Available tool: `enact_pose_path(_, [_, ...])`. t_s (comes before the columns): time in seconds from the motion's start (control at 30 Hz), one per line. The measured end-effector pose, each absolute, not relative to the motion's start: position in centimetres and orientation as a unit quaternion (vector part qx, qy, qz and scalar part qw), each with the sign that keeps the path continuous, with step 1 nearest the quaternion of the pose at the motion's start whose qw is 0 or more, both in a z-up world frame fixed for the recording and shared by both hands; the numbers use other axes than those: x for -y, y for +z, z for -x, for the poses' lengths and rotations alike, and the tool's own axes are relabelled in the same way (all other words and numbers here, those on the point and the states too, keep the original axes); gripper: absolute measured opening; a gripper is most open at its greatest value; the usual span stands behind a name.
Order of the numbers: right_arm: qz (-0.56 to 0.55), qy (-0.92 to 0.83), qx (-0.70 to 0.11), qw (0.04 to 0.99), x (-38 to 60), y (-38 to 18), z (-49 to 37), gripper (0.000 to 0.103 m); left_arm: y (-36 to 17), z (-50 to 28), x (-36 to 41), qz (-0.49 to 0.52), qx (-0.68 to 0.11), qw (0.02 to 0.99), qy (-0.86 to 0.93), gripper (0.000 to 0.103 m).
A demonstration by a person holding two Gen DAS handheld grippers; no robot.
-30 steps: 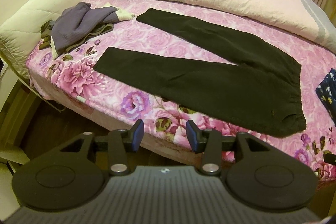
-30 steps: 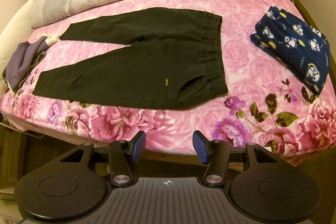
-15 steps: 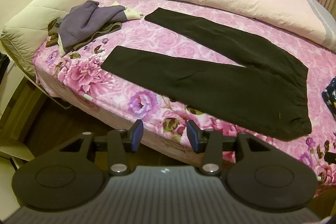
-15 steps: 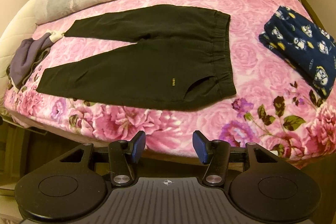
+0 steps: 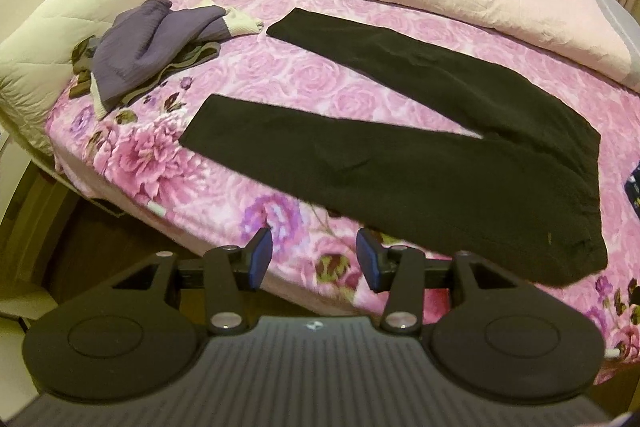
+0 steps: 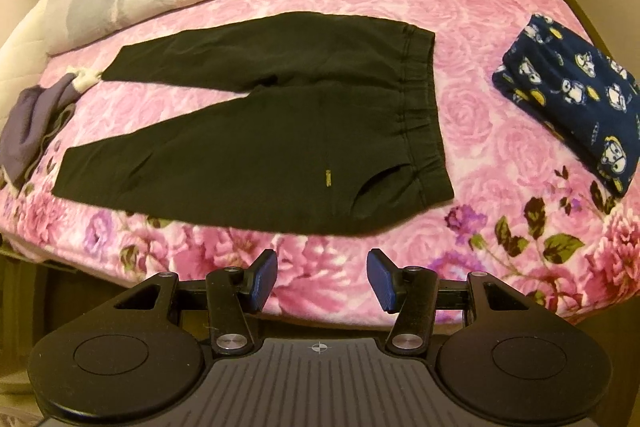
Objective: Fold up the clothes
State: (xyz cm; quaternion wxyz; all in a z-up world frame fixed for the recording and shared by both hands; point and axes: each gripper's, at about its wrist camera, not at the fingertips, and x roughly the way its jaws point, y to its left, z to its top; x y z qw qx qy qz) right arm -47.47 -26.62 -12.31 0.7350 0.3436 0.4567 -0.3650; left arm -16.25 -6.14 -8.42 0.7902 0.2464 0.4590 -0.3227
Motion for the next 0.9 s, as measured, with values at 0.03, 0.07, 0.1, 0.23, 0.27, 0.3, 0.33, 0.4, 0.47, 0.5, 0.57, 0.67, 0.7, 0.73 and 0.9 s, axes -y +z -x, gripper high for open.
enact_pose_path(0.03, [-0.344,-0.368,-0.456,0.734,26.9,-12.3,46.8,0.053,-8.5,15.5,6.7,-0.248,-0.458,0.789,-0.326,0.042])
enact_pose_path(0.07, [-0.344,-0.371,-0.456,0.732,27.2,-12.3,46.0,0.053,-8.6,14.7,7.2,-0.250,-0.457,0.787,-0.330,0.042])
enact_pose_path(0.1, [-0.344,-0.374,-0.455,0.731,27.4,-12.2,45.3,0.053,-8.7,13.8,7.8,-0.255,-0.456,0.784,-0.335,0.042])
enact_pose_path(0.23, [-0.354,-0.395,-0.446,0.721,28.1,-12.1,42.0,0.053,-8.7,10.3,10.6,-0.275,-0.447,0.771,-0.360,0.042])
enact_pose_path(0.27, [-0.357,-0.400,-0.444,0.718,28.3,-12.0,41.3,0.053,-8.7,9.4,11.3,-0.280,-0.444,0.767,-0.369,0.042])
enact_pose_path(0.3, [-0.360,-0.404,-0.443,0.715,28.4,-11.9,40.5,0.053,-8.6,8.6,12.0,-0.285,-0.441,0.763,-0.377,0.042])
enact_pose_path(0.33, [-0.363,-0.410,-0.441,0.711,28.5,-11.8,39.7,0.053,-8.6,7.8,12.7,-0.290,-0.439,0.758,-0.385,0.042])
enact_pose_path(0.4, [-0.368,-0.421,-0.437,0.704,28.6,-11.6,38.1,0.053,-8.5,6.2,14.0,-0.300,-0.433,0.750,-0.400,0.042])
enact_pose_path(0.47, [-0.374,-0.431,-0.434,0.697,28.6,-11.5,36.5,0.053,-8.7,4.8,15.2,-0.310,-0.430,0.741,-0.413,0.042])
enact_pose_path(0.5, [-0.377,-0.436,-0.432,0.693,28.6,-11.4,35.7,0.053,-8.8,4.1,15.7,-0.314,-0.428,0.736,-0.419,0.042])
enact_pose_path(0.57, [-0.381,-0.445,-0.429,0.688,28.4,-11.3,34.2,0.053,-9.1,2.9,16.5,-0.323,-0.425,0.727,-0.432,0.042])
enact_pose_path(0.67, [-0.383,-0.455,-0.424,0.683,27.9,-11.3,32.2,0.053,-9.7,1.6,17.6,-0.335,-0.421,0.713,-0.449,0.042])
enact_pose_path(0.7, [-0.383,-0.458,-0.423,0.682,27.9,-11.4,31.8,0.053,-10.0,1.2,17.8,-0.339,-0.420,0.709,-0.454,0.042])
enact_pose_path(0.73, [-0.385,-0.462,-0.422,0.679,27.8,-11.5,31.2,0.053,-10.3,0.9,18.1,-0.342,-0.419,0.706,-0.457,0.042])
enact_pose_path(0.9, [-0.389,-0.470,-0.429,0.667,27.4,-12.1,30.0,0.053,-11.1,0.0,18.7,-0.343,-0.426,0.693,-0.470,0.042])
